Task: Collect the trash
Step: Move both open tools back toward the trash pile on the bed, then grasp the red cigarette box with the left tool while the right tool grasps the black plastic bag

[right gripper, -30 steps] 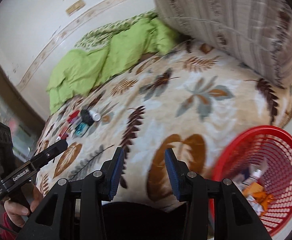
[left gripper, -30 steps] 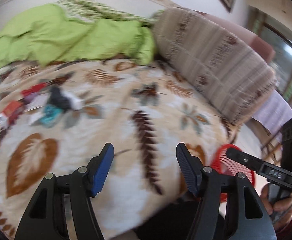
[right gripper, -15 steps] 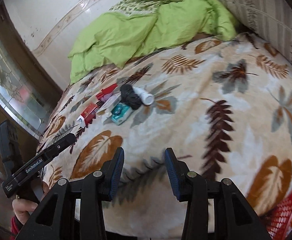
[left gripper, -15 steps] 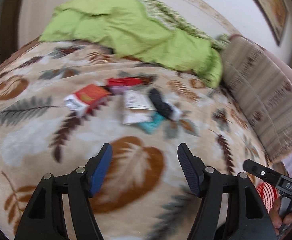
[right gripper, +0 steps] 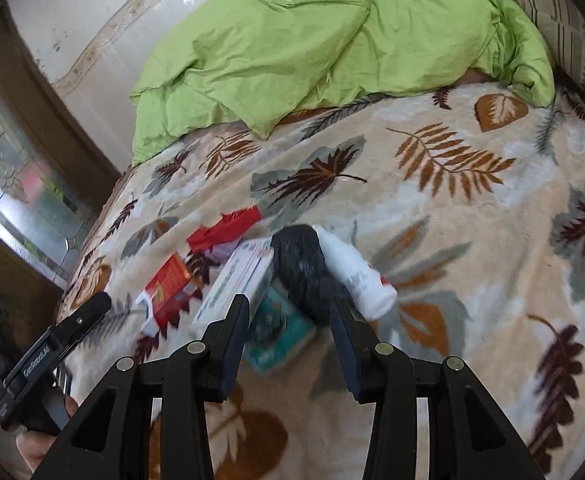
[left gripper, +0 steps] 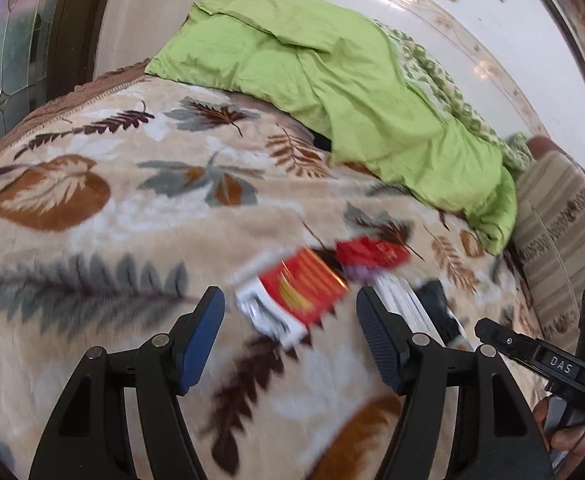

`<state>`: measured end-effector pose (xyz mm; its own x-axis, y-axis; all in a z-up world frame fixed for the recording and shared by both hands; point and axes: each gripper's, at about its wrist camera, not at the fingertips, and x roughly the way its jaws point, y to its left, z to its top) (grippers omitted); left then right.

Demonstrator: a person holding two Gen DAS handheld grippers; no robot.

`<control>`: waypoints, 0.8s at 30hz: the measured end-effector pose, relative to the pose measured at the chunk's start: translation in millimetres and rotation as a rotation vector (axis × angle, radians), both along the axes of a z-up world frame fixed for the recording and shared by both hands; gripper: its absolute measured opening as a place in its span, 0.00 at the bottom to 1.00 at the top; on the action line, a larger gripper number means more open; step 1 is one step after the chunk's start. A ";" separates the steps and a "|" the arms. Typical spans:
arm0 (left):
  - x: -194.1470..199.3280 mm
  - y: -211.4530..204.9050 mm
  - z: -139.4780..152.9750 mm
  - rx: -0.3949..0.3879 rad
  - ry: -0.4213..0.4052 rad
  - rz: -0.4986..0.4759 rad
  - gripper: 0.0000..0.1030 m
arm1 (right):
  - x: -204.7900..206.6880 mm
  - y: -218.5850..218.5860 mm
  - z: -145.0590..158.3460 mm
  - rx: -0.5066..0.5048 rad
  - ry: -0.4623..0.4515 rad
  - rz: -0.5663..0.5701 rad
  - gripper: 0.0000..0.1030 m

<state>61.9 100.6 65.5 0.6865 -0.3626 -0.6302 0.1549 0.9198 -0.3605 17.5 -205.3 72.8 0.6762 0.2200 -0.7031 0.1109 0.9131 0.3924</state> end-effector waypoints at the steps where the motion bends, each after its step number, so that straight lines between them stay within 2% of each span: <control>1: 5.0 -0.5 -0.4 -0.001 0.000 0.002 0.65 | 8.3 -1.2 -4.1 0.012 0.003 -0.011 0.43; 4: 19.5 -0.9 -2.6 -0.032 0.020 -0.011 0.67 | 25.3 -0.7 -15.0 0.034 0.014 -0.025 0.43; 8: 34.5 1.4 -7.4 -0.095 0.050 -0.043 0.69 | 35.7 2.7 -28.3 -0.027 0.027 -0.031 0.44; 10: 39.6 4.7 -9.4 -0.108 0.058 -0.034 0.69 | 41.3 2.6 -32.9 -0.031 0.035 -0.035 0.45; 13: 45.3 11.8 -14.3 -0.121 0.077 -0.019 0.72 | 48.8 6.4 -36.6 -0.102 0.051 -0.013 0.45; 16: 46.8 15.4 -17.8 -0.127 0.093 -0.021 0.73 | 51.2 5.0 -40.1 -0.106 0.043 0.002 0.45; 19: 43.8 10.5 -17.0 -0.102 0.081 -0.042 0.76 | 51.6 6.9 -41.8 -0.122 0.035 0.027 0.40; 21: 41.8 0.9 -16.8 -0.063 0.071 -0.075 0.80 | 49.9 4.6 -42.5 -0.083 0.029 0.030 0.34; 24: 41.3 -9.2 -18.3 -0.006 0.060 -0.096 0.81 | 42.2 -0.2 -37.2 -0.034 0.025 0.016 0.32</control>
<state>103.3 91.4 47.2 0.6096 -0.4284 -0.6670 0.2197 0.8998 -0.3770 59.6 -205.6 35.6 0.6549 0.2061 -0.7271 0.1055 0.9277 0.3580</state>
